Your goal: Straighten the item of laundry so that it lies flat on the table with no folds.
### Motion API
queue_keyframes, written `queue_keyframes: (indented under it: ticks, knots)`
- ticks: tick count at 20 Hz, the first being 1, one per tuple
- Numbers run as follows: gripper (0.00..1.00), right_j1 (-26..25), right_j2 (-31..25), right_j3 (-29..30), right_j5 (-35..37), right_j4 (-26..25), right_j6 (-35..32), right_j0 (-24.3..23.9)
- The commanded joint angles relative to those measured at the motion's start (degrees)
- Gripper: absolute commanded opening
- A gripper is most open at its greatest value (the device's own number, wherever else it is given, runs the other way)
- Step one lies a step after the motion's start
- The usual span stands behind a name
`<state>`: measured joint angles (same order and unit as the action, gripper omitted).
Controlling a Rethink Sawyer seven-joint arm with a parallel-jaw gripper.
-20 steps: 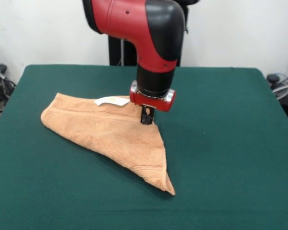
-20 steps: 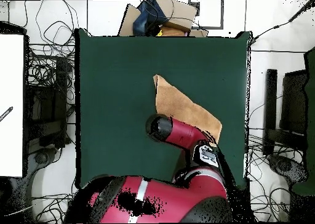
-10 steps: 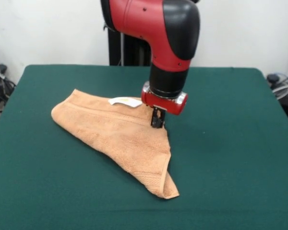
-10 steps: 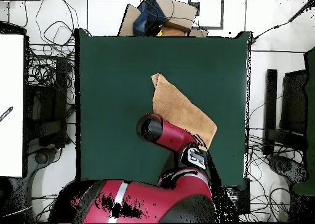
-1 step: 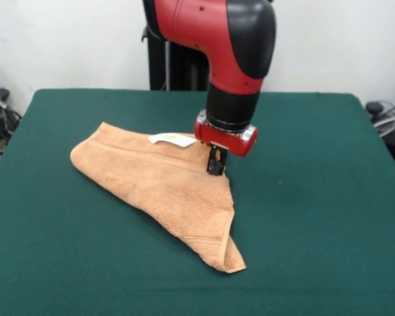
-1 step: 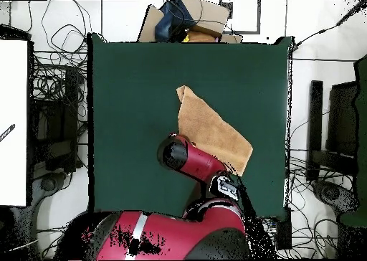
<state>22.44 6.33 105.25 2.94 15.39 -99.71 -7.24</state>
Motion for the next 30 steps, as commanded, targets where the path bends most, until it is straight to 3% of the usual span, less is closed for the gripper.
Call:
queue_keyframes:
  ticks: [1, 6, 14, 30]
  knots:
    - [0.0, -2.6, -9.2, 5.9, -3.3, 2.9, -16.9, 1.0]
    - [0.0, -1.4, -6.8, 7.7, -3.4, 3.2, -16.9, 4.8]
    - [0.0, -1.4, -6.8, 9.1, -2.2, 3.0, -15.3, 6.9]
    - [0.0, -0.5, -10.4, 13.2, -5.5, 0.2, -13.7, 2.5]
